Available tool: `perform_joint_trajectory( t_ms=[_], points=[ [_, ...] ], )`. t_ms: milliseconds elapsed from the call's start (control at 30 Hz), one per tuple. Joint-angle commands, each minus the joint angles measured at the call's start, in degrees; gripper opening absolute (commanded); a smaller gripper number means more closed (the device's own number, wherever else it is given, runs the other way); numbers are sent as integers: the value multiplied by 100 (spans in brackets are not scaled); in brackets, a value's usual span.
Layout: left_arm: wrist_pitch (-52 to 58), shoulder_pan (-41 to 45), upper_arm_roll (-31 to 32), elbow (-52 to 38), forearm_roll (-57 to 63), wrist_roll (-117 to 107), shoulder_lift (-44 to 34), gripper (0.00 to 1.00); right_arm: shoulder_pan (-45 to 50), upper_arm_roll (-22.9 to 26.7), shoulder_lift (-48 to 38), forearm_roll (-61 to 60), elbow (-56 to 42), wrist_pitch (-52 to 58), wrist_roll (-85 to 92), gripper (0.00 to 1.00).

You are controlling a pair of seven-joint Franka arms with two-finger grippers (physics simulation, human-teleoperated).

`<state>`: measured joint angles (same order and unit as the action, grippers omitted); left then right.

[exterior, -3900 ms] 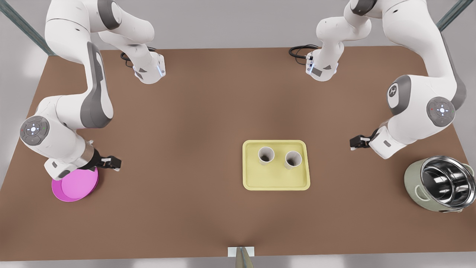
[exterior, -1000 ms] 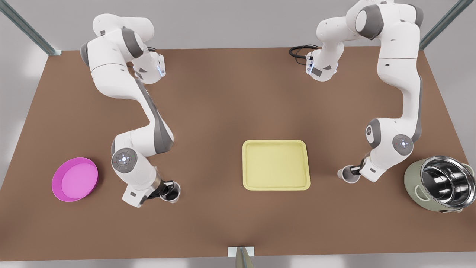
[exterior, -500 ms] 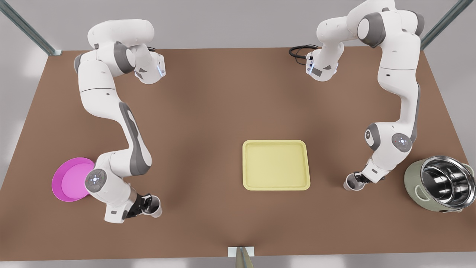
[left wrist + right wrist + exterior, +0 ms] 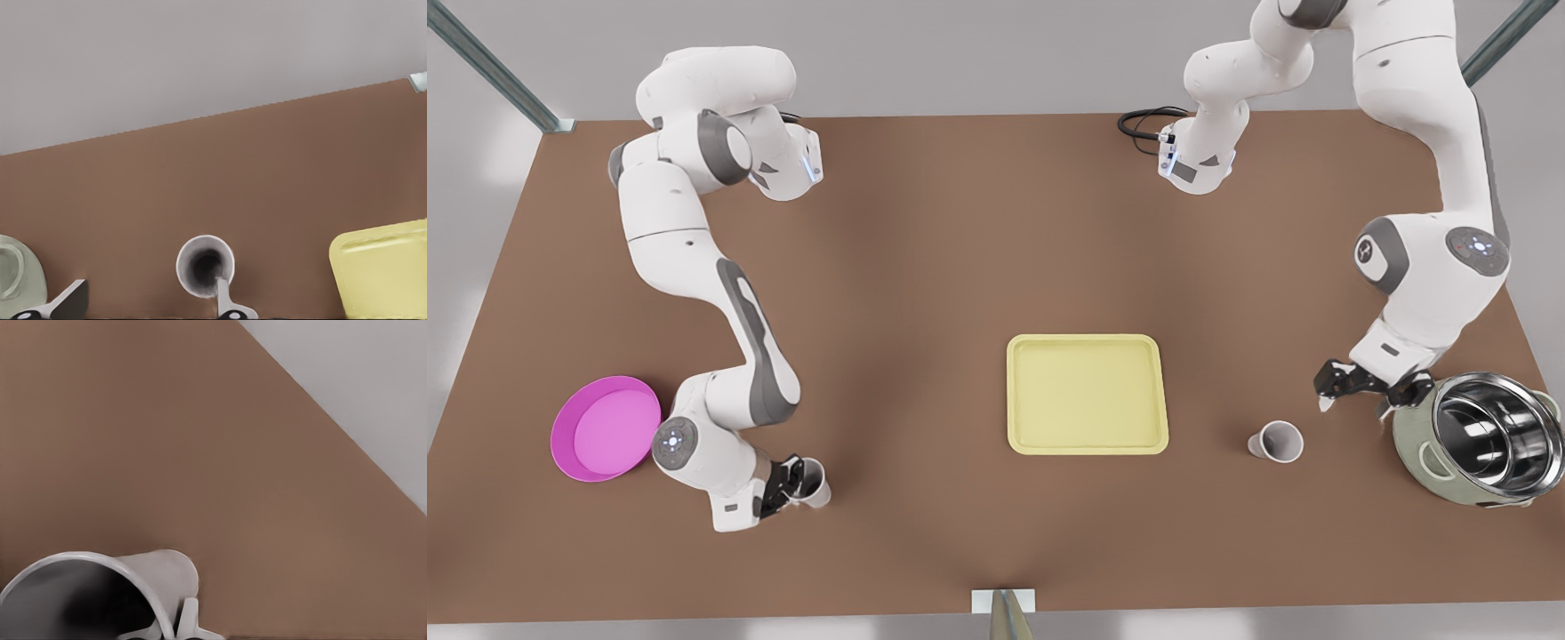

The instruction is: Use the left arm to pick up the white IKEA cup from the tray and place it on the middle-left position; use the right arm to pick up the white IKEA cup from the tray and place it on the middle-right position

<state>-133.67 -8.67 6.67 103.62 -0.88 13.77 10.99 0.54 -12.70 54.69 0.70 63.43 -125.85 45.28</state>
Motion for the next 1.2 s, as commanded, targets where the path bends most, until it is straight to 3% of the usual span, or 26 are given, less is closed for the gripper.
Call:
perform_joint_trajectory(
  t_ms=[0,67,133,200,333,467,667,700,733,767,833,867,900,933,1000,1033,1067,1167],
  points=[
    [2424,-21,115,-140,-448,-990,-141,100,-10,-22,-11,36,3,395,1053,14],
    [4331,-21,317,-1352,-431,-1780,-149,100,-10,-22,15,36,20,395,1044,14],
    [3699,-12,414,-720,272,-1579,-870,100,-10,-31,76,36,38,395,1035,14],
    [3989,40,458,-1546,53,-1956,-203,100,-10,-31,138,53,38,395,1026,14],
    [4016,-91,405,-1555,70,-2106,-132,100,-1,-22,174,53,29,395,1009,15],
    [4016,-241,396,-1555,53,-2071,-132,100,-10,-75,77,-192,3,456,965,50],
    [3655,-258,291,-1616,105,-1772,26,100,8,-93,-635,-272,-33,1475,596,54],
    [3568,265,-250,-1608,44,-1702,140,100,16,-119,-898,-263,-33,1844,298,54],
    [3227,1122,-1204,-1512,-551,-1772,53,100,16,-137,-1144,-254,-41,2134,34,55],
    [3119,1174,-1168,-1282,-580,-1746,-88,100,16,-137,-1355,-246,-33,2354,-308,56],
    [3190,1183,-1177,-1405,-554,-1702,-18,100,-220,4,-1768,-219,-33,2952,-3344,100],
    [3198,1183,-1177,-1406,-492,-1719,-26,100,-344,-14,-1945,112,-32,3172,-4044,100],
    [3277,1209,-1116,-1423,-475,-1720,-26,100,-361,91,-1945,1280,-33,3294,-4106,100],
    [3278,1289,-1036,-1432,-264,-1685,-18,100,-738,197,-1989,1284,-15,4217,-4088,100],
    [3260,1289,-1028,-1458,-308,-1684,9,100,-1346,162,-2181,906,283,4675,-3992,100],
    [3260,1289,-1028,-1458,-281,-1684,18,100,-1346,153,-2576,783,1011,4342,-4036,100],
    [3269,1289,-1028,-1458,-281,-1684,18,100,-1372,162,-3429,467,2611,3068,-4168,100],
    [3269,1280,-1028,-1458,-316,-1702,18,100,-1302,145,-3386,502,2464,2917,-4643,100]
  ],
)
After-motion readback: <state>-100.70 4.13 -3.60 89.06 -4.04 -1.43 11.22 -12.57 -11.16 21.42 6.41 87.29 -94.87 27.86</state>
